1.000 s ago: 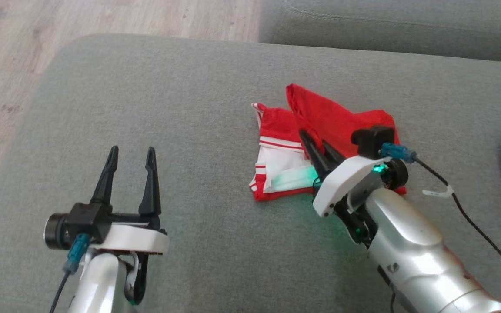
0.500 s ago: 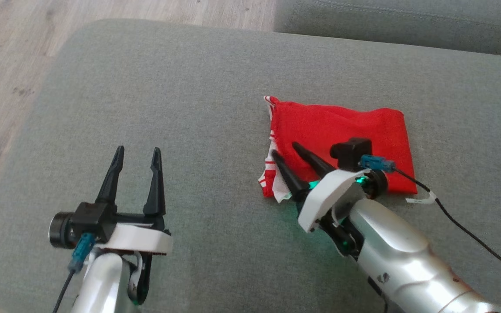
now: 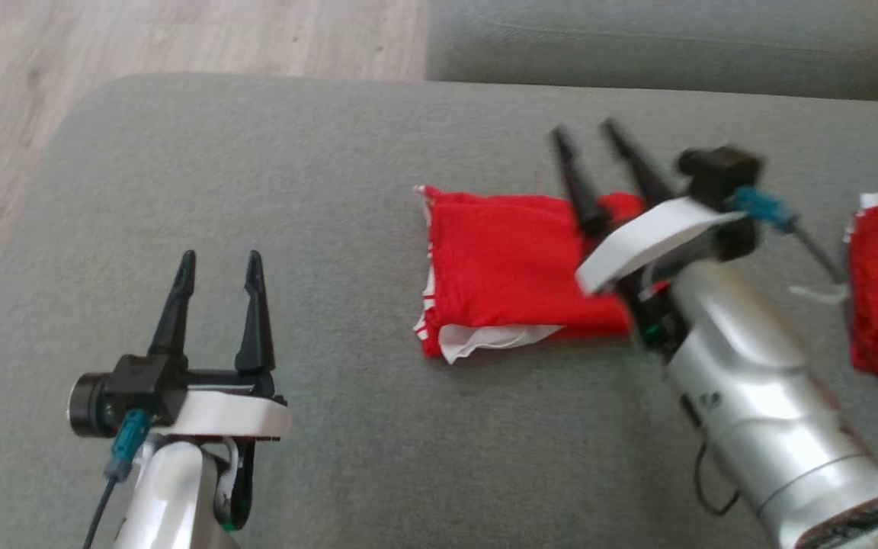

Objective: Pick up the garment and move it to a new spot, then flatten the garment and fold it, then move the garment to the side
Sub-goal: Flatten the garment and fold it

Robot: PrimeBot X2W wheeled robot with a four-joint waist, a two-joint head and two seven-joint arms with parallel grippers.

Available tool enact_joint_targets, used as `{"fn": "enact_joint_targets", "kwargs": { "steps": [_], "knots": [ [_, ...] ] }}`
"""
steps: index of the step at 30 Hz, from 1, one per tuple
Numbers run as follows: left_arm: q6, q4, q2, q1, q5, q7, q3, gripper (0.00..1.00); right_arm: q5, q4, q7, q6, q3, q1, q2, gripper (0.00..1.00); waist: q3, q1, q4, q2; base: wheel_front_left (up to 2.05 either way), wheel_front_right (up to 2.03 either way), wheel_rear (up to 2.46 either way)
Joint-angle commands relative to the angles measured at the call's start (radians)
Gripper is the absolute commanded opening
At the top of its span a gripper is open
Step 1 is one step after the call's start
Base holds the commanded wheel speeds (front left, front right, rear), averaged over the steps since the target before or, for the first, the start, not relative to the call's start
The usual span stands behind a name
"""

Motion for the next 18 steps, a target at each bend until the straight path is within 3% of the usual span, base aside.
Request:
{"fn": "enact_joint_targets", "kwargs": {
  "steps": [1,3,4,5,7,11,18],
  "knots": [
    [0.005,-0.039,0.005,-0.016,-0.004,-0.009,0.038,1.0,-0.053,-0.04,-0.013,-0.001,-0.04,-0.016,0.014,1.0,-0.011,0.0,-0.02,0.0,0.0,0.0,0.0],
    [0.006,-0.047,0.005,-0.01,-0.005,-0.009,0.041,1.0,-0.163,-0.08,-0.013,-0.001,-0.157,0.024,0.014,1.0,-0.014,0.0,-0.034,0.0,0.0,0.0,0.0],
    [0.006,-0.053,0.005,-0.005,-0.004,-0.009,0.041,1.0,-0.275,-0.139,-0.013,-0.001,-0.267,0.085,0.014,1.0,-0.017,0.0,-0.045,0.0,0.0,0.0,0.0],
    [0.006,-0.053,0.005,-0.005,-0.004,-0.009,0.041,1.0,-0.275,-0.139,-0.013,-0.001,-0.267,0.085,0.014,1.0,-0.017,0.0,-0.045,0.0,0.0,0.0,0.0],
    [0.007,-0.058,0.005,0.001,-0.005,-0.009,0.042,1.0,-0.39,-0.246,-0.013,-0.001,-0.381,0.199,0.014,1.0,-0.021,0.0,-0.059,0.0,0.0,0.0,0.0],
    [0.008,-0.061,0.005,0.01,-0.008,-0.009,0.044,1.0,-0.473,-0.365,-0.014,-0.001,-0.457,0.344,0.014,1.0,-0.023,0.0,-0.074,0.0,0.0,0.0,0.0],
    [0.013,-0.062,0.005,0.034,-0.017,-0.009,0.052,1.0,-0.48,-0.481,-0.014,-0.001,-0.498,0.488,0.014,1.0,-0.019,0.0,-0.098,0.0,0.0,0.0,0.0]
  ]
}}
